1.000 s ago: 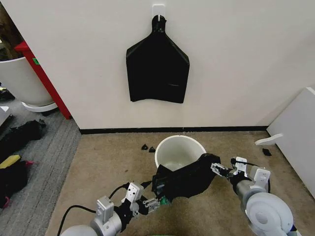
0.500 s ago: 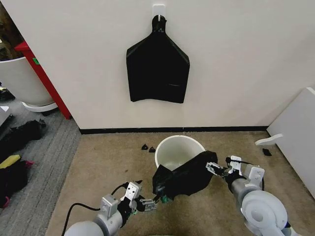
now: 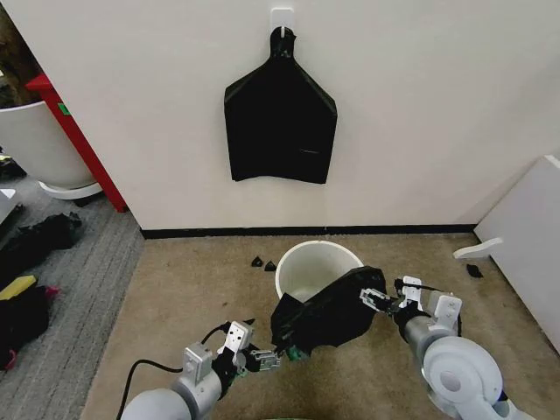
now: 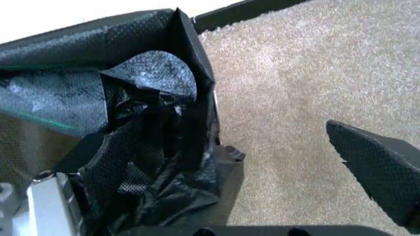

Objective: Place the garbage bag over the trash bin.

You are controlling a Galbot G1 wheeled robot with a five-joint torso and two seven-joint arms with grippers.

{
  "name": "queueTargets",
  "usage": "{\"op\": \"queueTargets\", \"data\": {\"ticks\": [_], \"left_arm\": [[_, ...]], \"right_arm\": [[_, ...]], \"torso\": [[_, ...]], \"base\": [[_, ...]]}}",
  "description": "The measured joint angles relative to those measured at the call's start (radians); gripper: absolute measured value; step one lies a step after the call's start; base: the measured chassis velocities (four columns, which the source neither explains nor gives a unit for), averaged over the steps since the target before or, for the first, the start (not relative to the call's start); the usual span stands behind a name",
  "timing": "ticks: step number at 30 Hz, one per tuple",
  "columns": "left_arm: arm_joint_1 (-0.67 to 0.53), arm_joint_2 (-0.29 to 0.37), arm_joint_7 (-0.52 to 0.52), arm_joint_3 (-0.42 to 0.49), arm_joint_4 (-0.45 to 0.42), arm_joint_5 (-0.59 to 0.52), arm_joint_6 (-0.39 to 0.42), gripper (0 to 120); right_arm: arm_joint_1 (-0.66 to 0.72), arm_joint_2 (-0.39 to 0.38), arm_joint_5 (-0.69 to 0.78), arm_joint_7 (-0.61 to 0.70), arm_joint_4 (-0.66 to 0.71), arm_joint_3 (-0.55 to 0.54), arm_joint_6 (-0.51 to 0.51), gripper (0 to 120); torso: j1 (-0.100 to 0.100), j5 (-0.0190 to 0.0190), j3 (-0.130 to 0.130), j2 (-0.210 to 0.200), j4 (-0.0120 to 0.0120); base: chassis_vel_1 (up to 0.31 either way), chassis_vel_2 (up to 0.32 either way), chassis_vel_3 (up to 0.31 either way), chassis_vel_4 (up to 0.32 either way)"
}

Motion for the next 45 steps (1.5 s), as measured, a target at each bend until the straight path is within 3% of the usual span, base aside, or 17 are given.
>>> {"op": "queueTargets", "data": {"ticks": [4, 6, 23, 27, 29, 34, 36, 41, 45], "left_arm": [[-0.029, -0.003, -0.008, 0.004, 0.032, 0.005, -0.013, 88], [-0.054, -0.004, -0.019, 0.004, 0.053, 0.006, -0.022, 77], [-0.048, 0.005, -0.010, -0.023, 0.040, 0.019, -0.040, 19], [-0.055, 0.004, -0.007, -0.024, 0.040, 0.018, -0.040, 3], [-0.053, 0.003, -0.007, -0.025, 0.038, 0.018, -0.040, 0], [-0.038, 0.001, -0.010, -0.042, 0.026, 0.018, -0.051, 0], [-0.036, 0.001, -0.012, -0.045, 0.025, 0.018, -0.056, 0], [-0.048, -0.002, -0.026, -0.061, 0.015, 0.023, -0.081, 0], [-0.046, 0.000, -0.018, -0.061, -0.004, 0.042, -0.082, 0]], "right_arm": [[0.000, 0.001, -0.001, 0.003, 0.000, -0.004, 0.000, 100], [-0.001, 0.000, -0.001, 0.006, 0.000, -0.004, 0.001, 100], [-0.048, -0.004, -0.004, 0.007, 0.013, 0.036, 0.021, 97], [-0.057, -0.005, -0.008, 0.005, 0.013, 0.039, 0.035, 80], [-0.059, -0.005, -0.009, 0.004, 0.012, 0.039, 0.039, 75], [-0.066, -0.007, -0.013, 0.002, 0.010, 0.047, 0.053, 54], [-0.066, -0.008, -0.013, 0.002, 0.010, 0.048, 0.055, 52], [-0.066, -0.011, -0.014, -0.001, 0.011, 0.051, 0.058, 29], [-0.064, -0.006, -0.016, 0.000, 0.014, 0.047, 0.058, 18]], "torso": [[0.000, 0.0000, 0.000, 0.000, 0.0000], [0.000, -0.0002, 0.000, 0.000, 0.0000], [0.000, 0.0000, 0.000, 0.000, 0.0000], [0.000, 0.0000, 0.000, 0.000, 0.0000], [0.000, -0.0001, 0.000, 0.000, 0.0000], [0.000, 0.0000, 0.000, 0.000, 0.0000], [0.000, -0.0001, 0.000, 0.000, 0.0000], [0.000, 0.0000, 0.000, 0.000, 0.0000], [0.000, -0.0001, 0.000, 0.000, -0.0001]], "base": [[0.000, 0.000, 0.000, 0.000], [0.000, 0.000, 0.000, 0.000], [0.000, 0.000, 0.000, 0.000], [0.000, 0.000, 0.000, 0.000], [0.000, 0.000, 0.000, 0.000], [0.000, 0.000, 0.000, 0.000], [0.000, 0.000, 0.000, 0.000], [0.000, 0.000, 0.000, 0.000], [0.000, 0.000, 0.000, 0.000]]}}
